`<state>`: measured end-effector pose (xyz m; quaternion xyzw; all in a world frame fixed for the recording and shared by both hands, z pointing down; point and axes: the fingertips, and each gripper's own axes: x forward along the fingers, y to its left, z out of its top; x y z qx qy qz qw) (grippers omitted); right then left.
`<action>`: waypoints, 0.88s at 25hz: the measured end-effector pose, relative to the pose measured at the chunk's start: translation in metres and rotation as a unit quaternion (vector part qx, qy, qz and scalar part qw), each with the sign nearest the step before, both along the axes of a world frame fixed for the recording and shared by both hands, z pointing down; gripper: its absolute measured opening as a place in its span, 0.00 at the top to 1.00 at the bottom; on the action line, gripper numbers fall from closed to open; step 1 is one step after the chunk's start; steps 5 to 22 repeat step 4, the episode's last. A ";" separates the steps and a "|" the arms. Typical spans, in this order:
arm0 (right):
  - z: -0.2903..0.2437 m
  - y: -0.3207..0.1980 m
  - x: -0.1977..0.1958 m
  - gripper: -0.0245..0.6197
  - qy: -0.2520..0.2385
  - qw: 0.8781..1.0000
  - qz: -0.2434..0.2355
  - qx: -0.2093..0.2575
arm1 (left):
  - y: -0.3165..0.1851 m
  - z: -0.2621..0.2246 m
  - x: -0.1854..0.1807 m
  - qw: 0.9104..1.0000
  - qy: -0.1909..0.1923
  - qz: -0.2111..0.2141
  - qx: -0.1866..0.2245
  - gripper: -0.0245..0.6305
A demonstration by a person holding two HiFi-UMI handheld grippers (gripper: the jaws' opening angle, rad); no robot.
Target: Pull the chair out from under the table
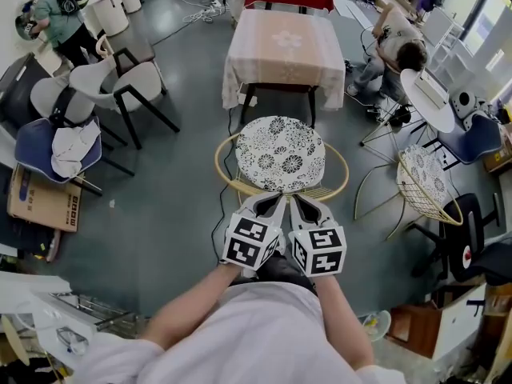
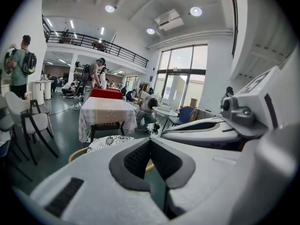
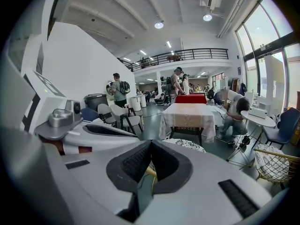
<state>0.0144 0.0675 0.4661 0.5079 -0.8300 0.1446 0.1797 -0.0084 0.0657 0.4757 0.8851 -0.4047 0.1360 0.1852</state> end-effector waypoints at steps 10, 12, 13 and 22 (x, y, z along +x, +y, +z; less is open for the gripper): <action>0.000 -0.001 -0.005 0.96 0.003 1.000 -0.005 0.000 | -0.001 0.000 -0.003 1.000 0.001 -0.002 -0.001 0.95; 0.000 -0.001 -0.005 0.96 0.003 1.000 -0.005 0.000 | -0.001 0.000 -0.003 1.000 0.001 -0.002 -0.001 0.95; 0.000 -0.001 -0.005 0.96 0.003 1.000 -0.005 0.000 | -0.001 0.000 -0.003 1.000 0.001 -0.002 -0.001 0.95; 0.000 -0.001 -0.005 0.96 0.003 1.000 -0.005 0.000 | -0.001 0.000 -0.003 1.000 0.001 -0.002 -0.001 0.95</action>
